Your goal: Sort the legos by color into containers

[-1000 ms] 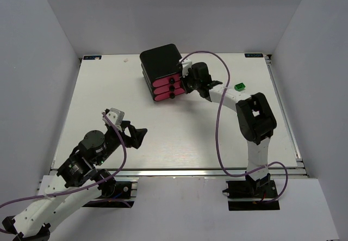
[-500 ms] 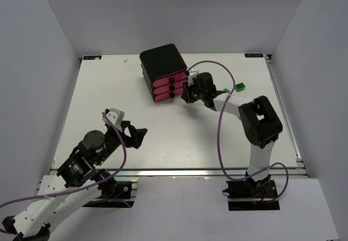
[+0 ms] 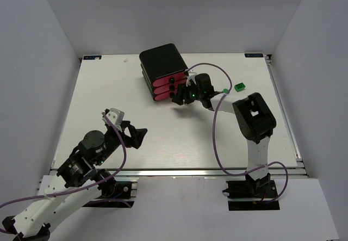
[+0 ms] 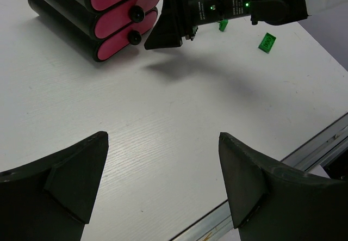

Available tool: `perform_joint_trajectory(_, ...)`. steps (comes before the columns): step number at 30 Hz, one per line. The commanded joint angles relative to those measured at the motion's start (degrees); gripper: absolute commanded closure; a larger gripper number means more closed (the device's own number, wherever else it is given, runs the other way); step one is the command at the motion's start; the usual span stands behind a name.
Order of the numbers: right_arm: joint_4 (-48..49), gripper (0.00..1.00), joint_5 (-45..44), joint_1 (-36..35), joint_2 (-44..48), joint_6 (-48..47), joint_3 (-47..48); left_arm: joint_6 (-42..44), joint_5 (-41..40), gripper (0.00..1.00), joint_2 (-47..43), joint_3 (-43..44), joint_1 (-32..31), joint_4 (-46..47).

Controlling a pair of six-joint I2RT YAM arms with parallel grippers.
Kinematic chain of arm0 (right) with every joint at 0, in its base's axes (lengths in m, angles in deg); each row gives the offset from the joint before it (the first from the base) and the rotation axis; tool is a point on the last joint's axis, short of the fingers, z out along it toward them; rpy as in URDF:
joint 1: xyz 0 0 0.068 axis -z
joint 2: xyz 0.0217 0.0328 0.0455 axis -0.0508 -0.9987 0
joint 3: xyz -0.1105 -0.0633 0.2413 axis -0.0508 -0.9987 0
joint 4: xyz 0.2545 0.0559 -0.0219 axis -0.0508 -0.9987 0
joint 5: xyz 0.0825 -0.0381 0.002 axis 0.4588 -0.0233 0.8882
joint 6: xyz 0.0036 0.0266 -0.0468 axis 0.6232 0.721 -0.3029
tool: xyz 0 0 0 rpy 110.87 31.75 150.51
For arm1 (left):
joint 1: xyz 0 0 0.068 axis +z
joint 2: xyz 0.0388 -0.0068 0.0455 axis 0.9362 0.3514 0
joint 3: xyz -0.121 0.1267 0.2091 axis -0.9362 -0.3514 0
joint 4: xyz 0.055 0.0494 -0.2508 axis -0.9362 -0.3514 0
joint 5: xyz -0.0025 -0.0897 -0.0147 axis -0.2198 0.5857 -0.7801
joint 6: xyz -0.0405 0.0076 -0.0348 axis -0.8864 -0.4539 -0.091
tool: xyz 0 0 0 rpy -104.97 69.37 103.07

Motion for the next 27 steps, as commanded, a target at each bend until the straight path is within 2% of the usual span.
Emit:
perform_joint_trajectory(1, 3.55, 0.36, 2.16, 0.25, -2.57, 3.02, 2.58, -0.06, -0.14, 0.08, -0.23, -0.59, 0.24, -0.31)
perform_joint_trajectory(8, 14.61, 0.38, 2.95, 0.43, -4.16, 8.47, -0.75, -0.06, -0.13, 0.08, -0.40, -0.68, 0.24, -0.31)
perform_joint_trajectory(19, 21.57, 0.47, -2.14, 0.60, -5.30, 21.30, -5.77, -0.15, -0.14, 0.08, -0.40, -0.68, 0.24, -0.22)
perform_joint_trajectory(27, 25.18, 0.48, -4.43, 0.60, -5.74, 28.07, -7.97, -0.15, -0.22, 0.08, 0.04, -0.59, 0.24, -0.31)
